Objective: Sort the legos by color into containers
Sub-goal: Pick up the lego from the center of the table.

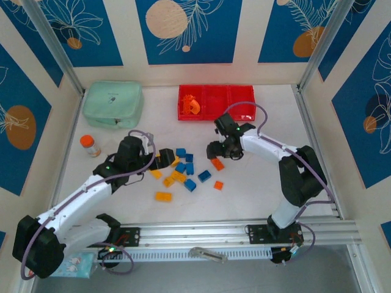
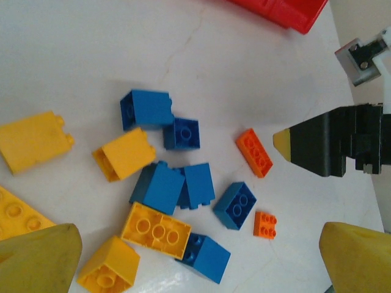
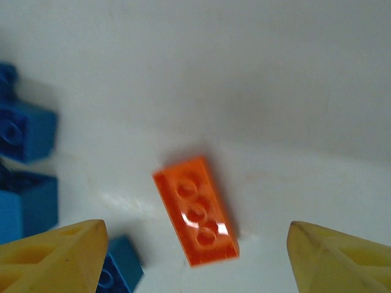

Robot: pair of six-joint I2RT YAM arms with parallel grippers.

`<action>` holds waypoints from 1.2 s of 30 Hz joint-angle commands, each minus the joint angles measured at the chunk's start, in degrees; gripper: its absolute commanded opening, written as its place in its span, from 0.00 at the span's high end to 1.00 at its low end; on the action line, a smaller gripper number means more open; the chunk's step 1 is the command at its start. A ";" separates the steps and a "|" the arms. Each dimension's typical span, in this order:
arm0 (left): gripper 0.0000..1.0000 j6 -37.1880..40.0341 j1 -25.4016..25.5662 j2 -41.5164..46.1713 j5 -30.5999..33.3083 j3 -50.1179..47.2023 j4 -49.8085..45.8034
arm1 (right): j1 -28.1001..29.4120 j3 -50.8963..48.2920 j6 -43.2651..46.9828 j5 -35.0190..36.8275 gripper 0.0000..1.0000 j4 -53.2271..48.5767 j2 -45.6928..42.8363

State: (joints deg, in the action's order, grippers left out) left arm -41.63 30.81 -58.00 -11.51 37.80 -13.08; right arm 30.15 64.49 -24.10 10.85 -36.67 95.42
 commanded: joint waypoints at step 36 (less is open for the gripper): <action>0.01 -5.22 2.46 1.66 6.23 -3.38 2.36 | 7.03 0.37 0.84 9.19 0.67 -0.25 8.27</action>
State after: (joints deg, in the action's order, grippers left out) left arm -46.28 32.77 -57.41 -6.31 34.94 -10.90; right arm 36.71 63.77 -23.29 19.38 -35.83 103.35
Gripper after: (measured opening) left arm 0.994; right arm 0.340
